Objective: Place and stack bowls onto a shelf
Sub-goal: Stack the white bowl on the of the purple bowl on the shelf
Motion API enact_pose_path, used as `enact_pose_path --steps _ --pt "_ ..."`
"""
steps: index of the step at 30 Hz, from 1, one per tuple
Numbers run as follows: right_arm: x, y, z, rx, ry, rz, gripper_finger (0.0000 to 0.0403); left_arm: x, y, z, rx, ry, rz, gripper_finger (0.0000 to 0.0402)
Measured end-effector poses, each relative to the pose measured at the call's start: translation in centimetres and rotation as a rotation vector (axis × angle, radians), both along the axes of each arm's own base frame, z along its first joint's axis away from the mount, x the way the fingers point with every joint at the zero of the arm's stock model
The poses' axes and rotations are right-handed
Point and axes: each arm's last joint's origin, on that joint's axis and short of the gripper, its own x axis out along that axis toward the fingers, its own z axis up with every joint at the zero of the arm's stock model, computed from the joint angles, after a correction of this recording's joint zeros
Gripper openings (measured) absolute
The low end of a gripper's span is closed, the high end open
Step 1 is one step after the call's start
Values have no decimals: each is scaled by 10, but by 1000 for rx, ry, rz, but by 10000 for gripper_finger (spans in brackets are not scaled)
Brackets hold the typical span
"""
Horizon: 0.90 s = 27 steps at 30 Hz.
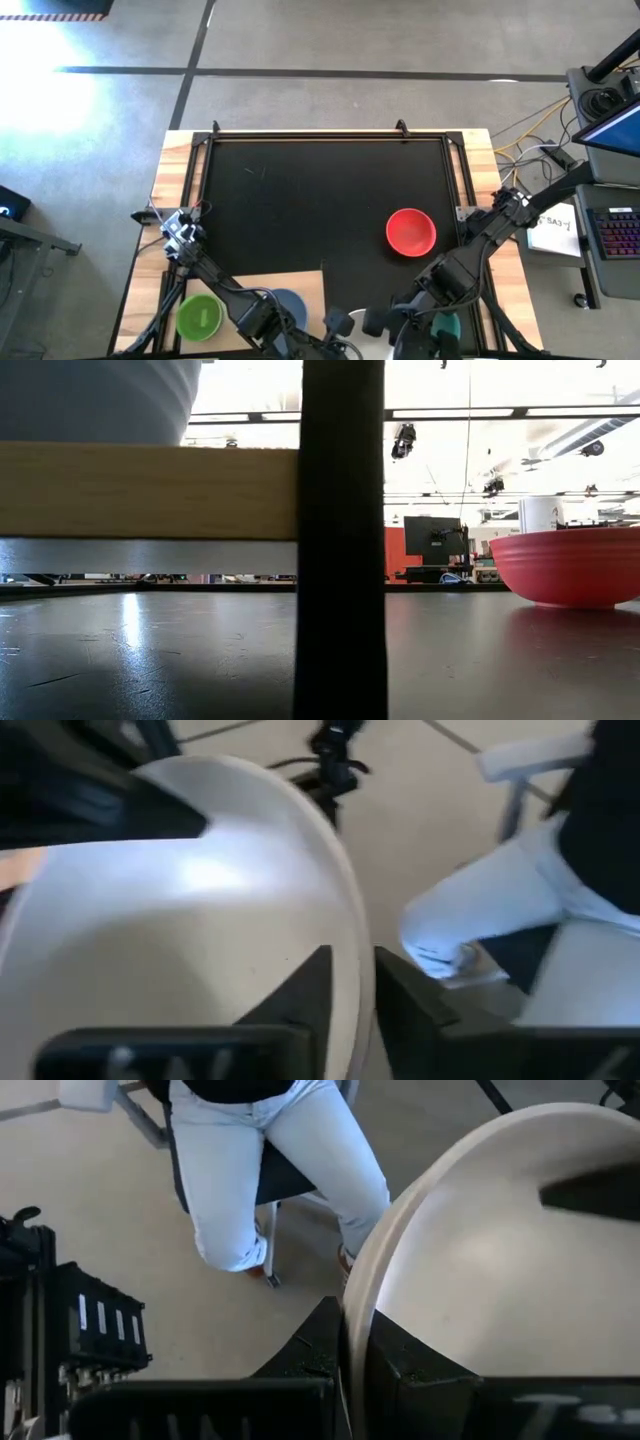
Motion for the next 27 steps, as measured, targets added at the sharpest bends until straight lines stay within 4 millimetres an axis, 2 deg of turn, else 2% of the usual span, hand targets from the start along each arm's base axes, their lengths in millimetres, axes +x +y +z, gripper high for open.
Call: enact_pose_path --steps 2,4,8,14,22,27 --pt "1 1 -1 4 8 -9 9 0 0 0 -19 21 -47 20" --pt "1 1 -1 6 15 -16 11 1 1 -1 -31 32 -71 8" --pt "2 0 3 16 19 -40 33 4 5 -1 -54 47 -95 4" --pt "-2 -2 13 44 96 -126 98 5 7 -2 -51 67 -88 1" --pt "-13 -16 32 -23 161 -326 183 -2 11 -11 -34 205 -51 0" --pt "-23 -30 45 -114 165 -503 211 -9 15 -5 -45 245 -21 0"
